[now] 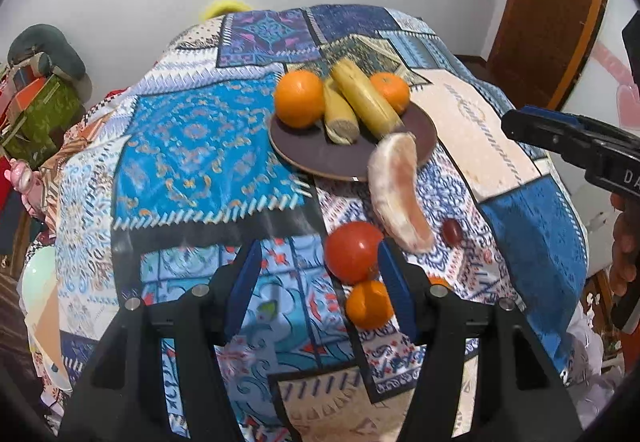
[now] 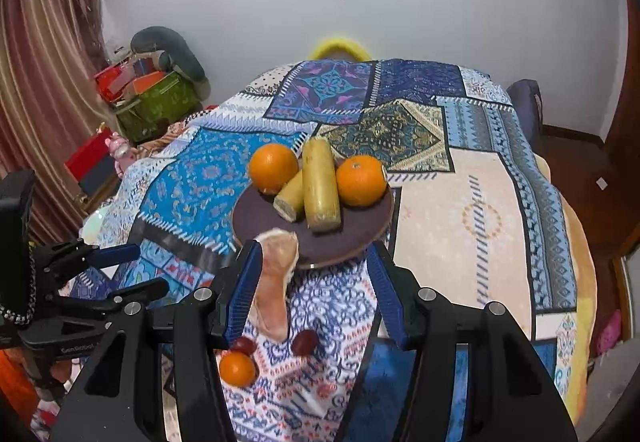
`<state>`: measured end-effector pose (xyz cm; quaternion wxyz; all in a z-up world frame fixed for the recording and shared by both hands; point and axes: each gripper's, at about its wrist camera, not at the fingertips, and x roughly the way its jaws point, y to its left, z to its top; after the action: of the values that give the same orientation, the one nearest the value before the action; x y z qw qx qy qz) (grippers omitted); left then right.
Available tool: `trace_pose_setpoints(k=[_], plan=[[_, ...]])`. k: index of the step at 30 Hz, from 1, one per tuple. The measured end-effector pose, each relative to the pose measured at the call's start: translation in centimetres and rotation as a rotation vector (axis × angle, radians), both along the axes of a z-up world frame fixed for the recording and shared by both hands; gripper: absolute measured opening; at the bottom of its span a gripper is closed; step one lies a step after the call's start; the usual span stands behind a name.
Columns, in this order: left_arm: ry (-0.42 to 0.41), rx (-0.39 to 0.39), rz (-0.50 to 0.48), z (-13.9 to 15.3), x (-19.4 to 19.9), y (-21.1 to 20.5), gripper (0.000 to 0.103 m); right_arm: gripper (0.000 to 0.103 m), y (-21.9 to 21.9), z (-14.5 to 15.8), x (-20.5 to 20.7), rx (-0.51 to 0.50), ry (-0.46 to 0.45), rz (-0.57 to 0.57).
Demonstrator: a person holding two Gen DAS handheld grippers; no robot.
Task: Organize fruits
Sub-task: 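Grasp the red tomato with the left tool while the right tool approaches the pink pomelo segment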
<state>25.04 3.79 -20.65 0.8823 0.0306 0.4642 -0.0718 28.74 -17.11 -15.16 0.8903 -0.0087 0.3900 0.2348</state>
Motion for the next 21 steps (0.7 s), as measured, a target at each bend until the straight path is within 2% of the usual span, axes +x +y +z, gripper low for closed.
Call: trace_pose_setpoints(k=[5,10,13,21], plan=[[0.040,-0.010,-0.010,-1.4,0.4,-1.1,0.060,0.051,0.0,-0.6,-0.8,-0.004,0.013,0.007],[0.074,-0.027,-0.025,-2.8,1.4,-1.9,0.060,0.057,1.3,-1.7,-1.5,-0.075,0.002,0.051],[0.086,-0.035,-0.030,-3.5,2.0,-2.1,0.060,0.057,2.0,-2.4,-1.7,-0.102,-0.004,0.072],[0.112,-0.054,-0.025,-5.5,3.3,-2.2,0.060,0.057,2.6,-4.5,-0.8,-0.070,0.061,0.081]])
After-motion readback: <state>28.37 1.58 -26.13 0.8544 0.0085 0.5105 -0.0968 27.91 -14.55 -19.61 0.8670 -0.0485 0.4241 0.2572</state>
